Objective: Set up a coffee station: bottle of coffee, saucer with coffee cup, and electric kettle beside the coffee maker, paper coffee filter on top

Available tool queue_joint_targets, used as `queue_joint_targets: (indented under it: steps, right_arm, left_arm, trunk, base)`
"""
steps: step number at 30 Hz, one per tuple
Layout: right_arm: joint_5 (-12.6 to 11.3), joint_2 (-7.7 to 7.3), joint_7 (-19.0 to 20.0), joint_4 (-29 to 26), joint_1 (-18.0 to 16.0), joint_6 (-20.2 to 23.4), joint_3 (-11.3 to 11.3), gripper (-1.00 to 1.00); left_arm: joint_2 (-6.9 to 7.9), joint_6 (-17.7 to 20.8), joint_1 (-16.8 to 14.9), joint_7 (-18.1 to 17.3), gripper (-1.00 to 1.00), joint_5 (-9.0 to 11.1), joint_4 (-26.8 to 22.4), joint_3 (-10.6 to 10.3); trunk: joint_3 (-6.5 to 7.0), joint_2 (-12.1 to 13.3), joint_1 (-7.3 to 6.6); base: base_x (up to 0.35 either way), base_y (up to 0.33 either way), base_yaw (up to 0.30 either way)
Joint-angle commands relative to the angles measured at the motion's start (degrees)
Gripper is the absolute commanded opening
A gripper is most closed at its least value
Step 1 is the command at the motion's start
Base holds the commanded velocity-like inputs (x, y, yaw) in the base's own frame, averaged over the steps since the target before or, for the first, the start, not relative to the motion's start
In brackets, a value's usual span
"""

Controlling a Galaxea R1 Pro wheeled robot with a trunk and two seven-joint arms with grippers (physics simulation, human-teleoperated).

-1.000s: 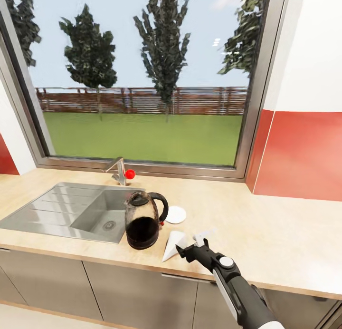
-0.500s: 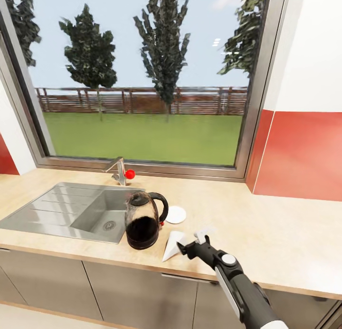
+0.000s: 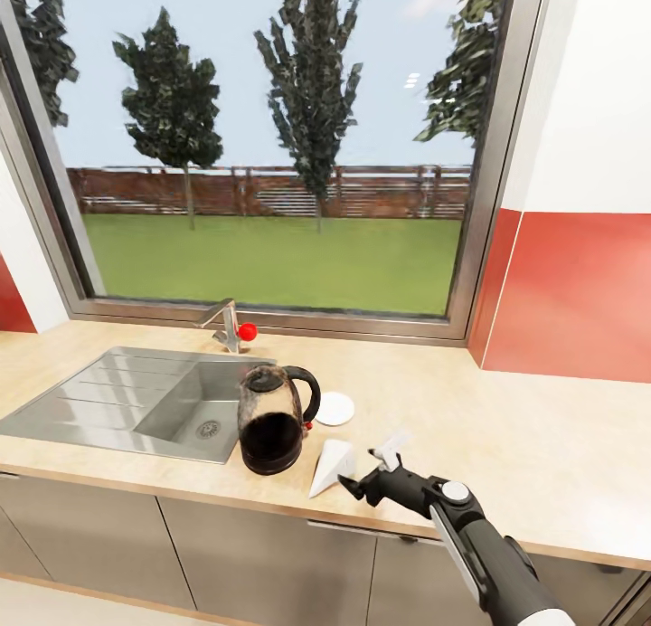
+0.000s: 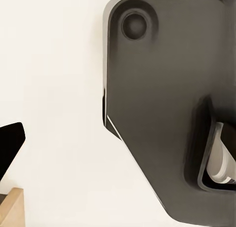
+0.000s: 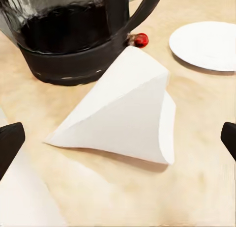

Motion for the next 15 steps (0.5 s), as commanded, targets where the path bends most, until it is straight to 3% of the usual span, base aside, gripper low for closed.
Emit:
queue_joint_targets:
  steps: [1,9,15]
  right_arm:
    - [0.3,-0.25,0.3,-0.1,0.0,0.2,0.1,1.00]
    - [0.3,-0.48,2.1,-0.1,0.0,0.2,0.1,1.00]
    - [0.3,-0.48,2.2,0.0,0.0,0.2,0.1,1.00]
  left_arm:
    - [-0.01,-0.1,0.0,0.1,1.00,0.1,-0.1,0.0]
    - [-0.07,0.0,0.0,0.1,1.00,0.1,-0.1,0.0]
    - [-0.07,0.1,0.0,0.1,1.00,0.1,-0.1,0.0]
  trunk:
    - [-0.01,0.0,0.02]
    - [-0.01,0.0,0.02]
    - [-0.01,0.0,0.02]
  base:
    - [0.000,0.000,0.000]
    - [0.002,0.000,0.000]
    - [0.110,0.000,0.000]
